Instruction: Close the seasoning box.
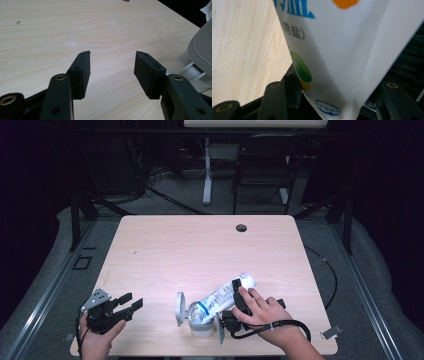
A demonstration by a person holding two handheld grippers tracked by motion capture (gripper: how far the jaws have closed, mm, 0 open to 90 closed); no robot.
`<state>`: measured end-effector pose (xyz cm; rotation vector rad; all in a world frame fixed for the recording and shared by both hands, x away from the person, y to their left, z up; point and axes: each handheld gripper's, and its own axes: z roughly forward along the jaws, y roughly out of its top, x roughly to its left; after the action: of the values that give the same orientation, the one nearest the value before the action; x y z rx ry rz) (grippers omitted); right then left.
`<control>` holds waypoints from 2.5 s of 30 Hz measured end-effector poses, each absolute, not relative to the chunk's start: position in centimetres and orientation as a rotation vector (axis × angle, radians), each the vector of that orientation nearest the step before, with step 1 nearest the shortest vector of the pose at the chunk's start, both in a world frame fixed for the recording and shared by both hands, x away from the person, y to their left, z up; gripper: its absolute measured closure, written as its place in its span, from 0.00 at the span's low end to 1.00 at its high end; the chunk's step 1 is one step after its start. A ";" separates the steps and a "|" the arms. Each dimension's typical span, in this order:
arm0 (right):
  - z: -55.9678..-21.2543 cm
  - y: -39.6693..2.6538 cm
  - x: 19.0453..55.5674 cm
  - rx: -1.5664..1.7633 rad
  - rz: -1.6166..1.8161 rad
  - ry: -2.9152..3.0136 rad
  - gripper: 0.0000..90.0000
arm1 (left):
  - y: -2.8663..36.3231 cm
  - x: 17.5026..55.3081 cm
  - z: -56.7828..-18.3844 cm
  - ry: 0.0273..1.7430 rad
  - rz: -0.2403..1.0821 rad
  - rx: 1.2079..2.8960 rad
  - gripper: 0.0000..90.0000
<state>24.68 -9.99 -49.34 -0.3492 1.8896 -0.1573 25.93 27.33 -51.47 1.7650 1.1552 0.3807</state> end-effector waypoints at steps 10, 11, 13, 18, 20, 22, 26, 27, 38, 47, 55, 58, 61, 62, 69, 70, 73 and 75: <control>-49.4 -10.0 24.6 -0.357 -0.154 1.881 0.53 | 27.3 25.9 -51.4 1.158 0.387 1.763 0.53; -49.4 -10.0 24.6 -0.358 -0.154 1.880 0.53 | 27.4 25.9 -51.4 1.158 0.387 1.763 0.53; -49.3 -10.0 24.6 -0.361 -0.154 1.876 0.53 | 27.4 25.9 -51.4 1.157 0.383 1.767 0.53; -49.3 -9.9 24.6 -0.362 -0.150 1.881 0.53 | 27.4 25.9 -51.5 1.158 0.383 1.767 0.53; -49.3 -9.9 24.6 -0.363 -0.155 1.877 0.54 | 27.4 25.9 -51.5 1.161 0.386 1.762 0.53; -49.3 -9.9 24.6 -0.365 -0.155 1.879 0.54 | 27.4 25.9 -51.5 1.161 0.386 1.762 0.53; -49.4 -9.9 24.6 -0.367 -0.155 1.876 0.54 | 27.4 25.9 -51.5 1.162 0.385 1.761 0.53; -49.4 -9.9 24.6 -0.367 -0.155 1.875 0.54 | 27.4 25.9 -51.5 1.162 0.385 1.761 0.53; -49.5 -9.9 24.6 -0.371 -0.149 1.870 0.54 | 27.4 26.0 -51.6 1.161 0.384 1.759 0.53; -49.4 -9.9 24.6 -0.378 -0.148 1.873 0.55 | 27.4 26.0 -51.6 1.164 0.385 1.761 0.53; -49.4 -9.9 24.6 -0.385 -0.147 1.872 0.55 | 27.5 26.0 -51.6 1.165 0.383 1.758 0.53; -49.3 -9.9 24.6 -0.386 -0.146 1.873 0.55 | 27.5 26.0 -51.6 1.166 0.383 1.758 0.53; -49.3 -9.9 24.5 -0.389 -0.154 1.867 0.55 | 27.4 26.0 -51.6 1.164 0.383 1.759 0.53; -49.3 -9.9 24.5 -0.389 -0.154 1.867 0.55 | 27.5 26.0 -51.6 1.165 0.383 1.758 0.53; -49.3 -9.9 24.5 -0.392 -0.152 1.865 0.56 | 27.5 26.0 -51.6 1.165 0.383 1.758 0.53; -49.3 -9.9 24.5 -0.392 -0.153 1.866 0.56 | 27.5 26.0 -51.6 1.164 0.384 1.758 0.53; -49.3 -9.9 24.5 -0.392 -0.154 1.865 0.56 | 27.5 26.0 -51.6 1.166 0.383 1.757 0.53; -49.2 -9.9 24.5 -0.393 -0.155 1.864 0.56 | 27.5 26.0 -51.6 1.165 0.382 1.762 0.53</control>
<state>24.46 -9.86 -49.25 -0.3927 1.8645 -0.1550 26.00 27.54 -51.62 1.7618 1.1652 0.3816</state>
